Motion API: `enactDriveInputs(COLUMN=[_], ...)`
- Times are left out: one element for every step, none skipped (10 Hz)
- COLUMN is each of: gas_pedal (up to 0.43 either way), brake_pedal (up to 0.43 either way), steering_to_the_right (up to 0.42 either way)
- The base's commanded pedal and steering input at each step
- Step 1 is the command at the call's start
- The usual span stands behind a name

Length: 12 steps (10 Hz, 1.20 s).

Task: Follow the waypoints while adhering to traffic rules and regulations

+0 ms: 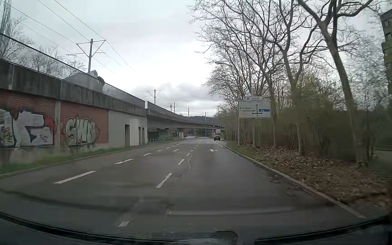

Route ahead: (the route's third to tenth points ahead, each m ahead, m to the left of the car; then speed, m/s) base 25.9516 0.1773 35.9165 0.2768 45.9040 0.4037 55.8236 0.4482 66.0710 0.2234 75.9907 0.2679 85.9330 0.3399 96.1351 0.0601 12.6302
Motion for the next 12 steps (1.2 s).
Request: enactDriveInputs(gas_pedal=[0.118,0.118,0.118,0.110,0.110,0.110,0.110,0.110,0.110,0.110,0.110,0.098], brake_pedal=[0.000,0.000,0.000,0.000,0.000,0.000,0.000,0.000,0.000,0.000,0.000,0.000], steering_to_the_right=[0.000,0.000,0.000,0.002,0.002,0.002,0.002,0.002,0.002,0.004,0.005,0.007])
